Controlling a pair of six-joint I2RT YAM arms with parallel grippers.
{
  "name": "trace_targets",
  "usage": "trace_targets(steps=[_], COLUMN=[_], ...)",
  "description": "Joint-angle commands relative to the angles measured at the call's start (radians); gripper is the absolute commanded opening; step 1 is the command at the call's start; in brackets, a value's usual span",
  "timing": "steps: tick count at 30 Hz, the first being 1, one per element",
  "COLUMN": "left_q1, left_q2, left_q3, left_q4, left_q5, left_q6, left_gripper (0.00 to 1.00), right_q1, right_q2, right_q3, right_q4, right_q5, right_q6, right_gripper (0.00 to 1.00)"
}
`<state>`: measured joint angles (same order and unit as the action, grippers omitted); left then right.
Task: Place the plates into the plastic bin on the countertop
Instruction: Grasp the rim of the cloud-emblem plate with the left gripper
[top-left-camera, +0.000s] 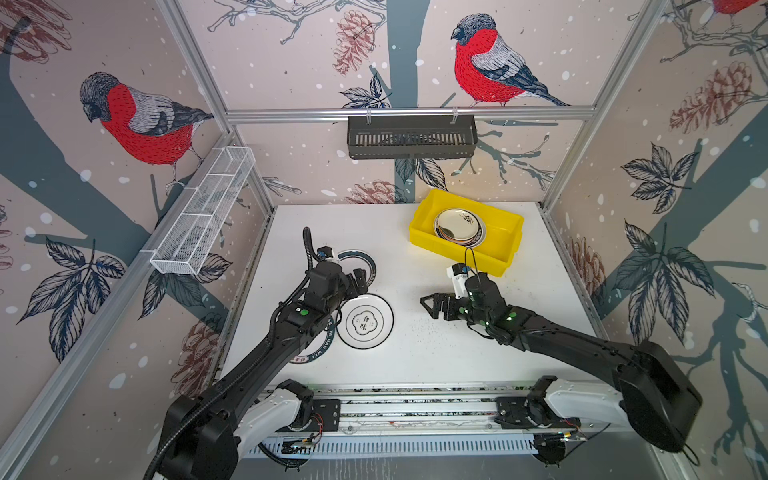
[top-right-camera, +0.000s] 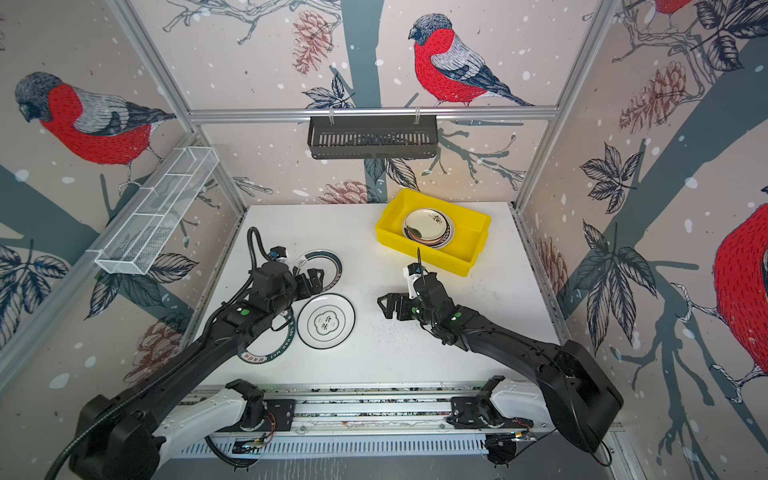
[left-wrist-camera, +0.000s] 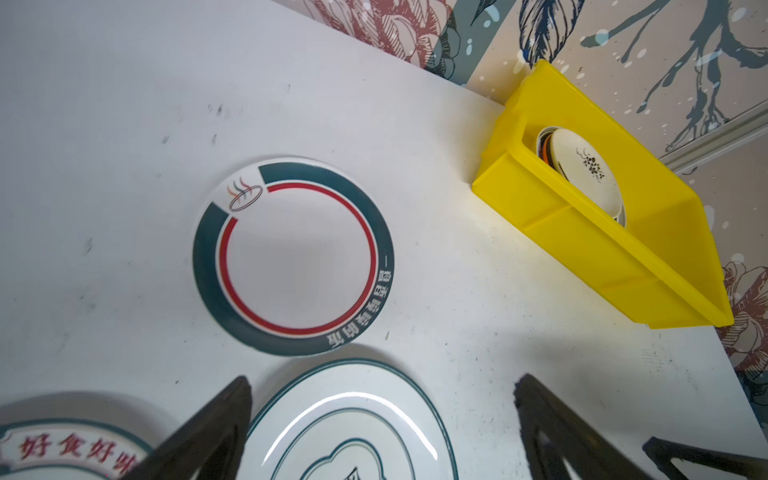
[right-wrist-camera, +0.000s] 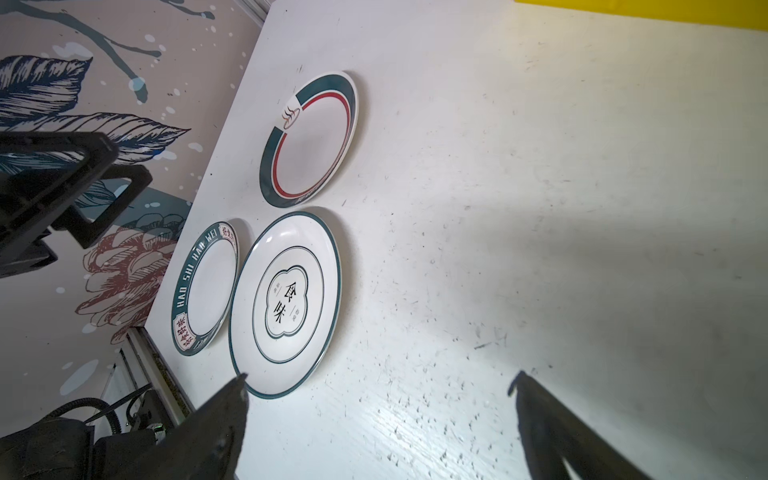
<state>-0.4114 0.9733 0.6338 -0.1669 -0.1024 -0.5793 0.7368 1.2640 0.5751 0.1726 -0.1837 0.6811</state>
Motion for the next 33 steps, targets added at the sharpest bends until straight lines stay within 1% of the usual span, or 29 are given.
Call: trace_targets(steps=[1,4,7,10,11,18,19,20,21,24,26,29,33], left_q1=[0.014,0.014,0.014,0.005,0.005,-0.001,-0.002,-0.007,-0.009,-0.034,-0.049,-0.095,-0.104], left_q2=[-0.074,-0.162,-0.226,-0.286,-0.302,-0.336,-0.342,-0.348,-0.351,-0.326,-0.299,-0.266,-0.264], left_q3=[-0.032,-0.074,-0.124,-0.180,-0.195,-0.285,-0.299,-0.313,-0.323,-0.312,-0.306,-0.298,-0.330], left_q4=[-0.123,-0.184,-0.224,-0.201,-0.200,-0.198,-0.191,-0.181,-0.177,-0.217,-0.233,-0.262,-0.240], left_q5=[0.037,0.065,0.126,0.189,0.196,0.214,0.215,0.219,0.218,0.150,0.128,0.070,0.062], left_q6=[-0.051,-0.083,-0.099,-0.152,-0.153,-0.275,-0.290,-0.305,-0.318,-0.338,-0.340,-0.359,-0.385], left_gripper=[0.98,0.98,0.98,0.98,0.98,0.97,0.95,0.91,0.89,0.90,0.91,0.92,0.92], right_q1=[0.016,0.030,0.034,0.037,0.039,0.039,0.038,0.039,0.036,0.031,0.030,0.022,0.002], right_q2=[0.056,0.086,0.095,0.086,0.076,0.009,0.001,-0.006,-0.006,-0.048,-0.059,-0.075,-0.113], right_q3=[0.012,0.018,0.019,0.020,0.018,-0.003,-0.003,-0.003,-0.003,0.001,0.009,0.013,-0.002], right_q4=[0.093,0.115,0.128,0.124,0.126,0.103,0.096,0.086,0.076,0.044,0.018,-0.013,-0.027], right_q5=[-0.016,-0.017,-0.016,-0.016,-0.012,0.031,0.037,0.042,0.048,0.058,0.065,0.073,0.076], right_q6=[0.007,0.008,0.006,0.002,0.000,-0.012,-0.015,-0.017,-0.020,-0.033,-0.046,-0.062,-0.061], right_gripper=[1.00,1.00,1.00,1.00,1.00,1.00,1.00,1.00,1.00,1.00,1.00,1.00,1.00])
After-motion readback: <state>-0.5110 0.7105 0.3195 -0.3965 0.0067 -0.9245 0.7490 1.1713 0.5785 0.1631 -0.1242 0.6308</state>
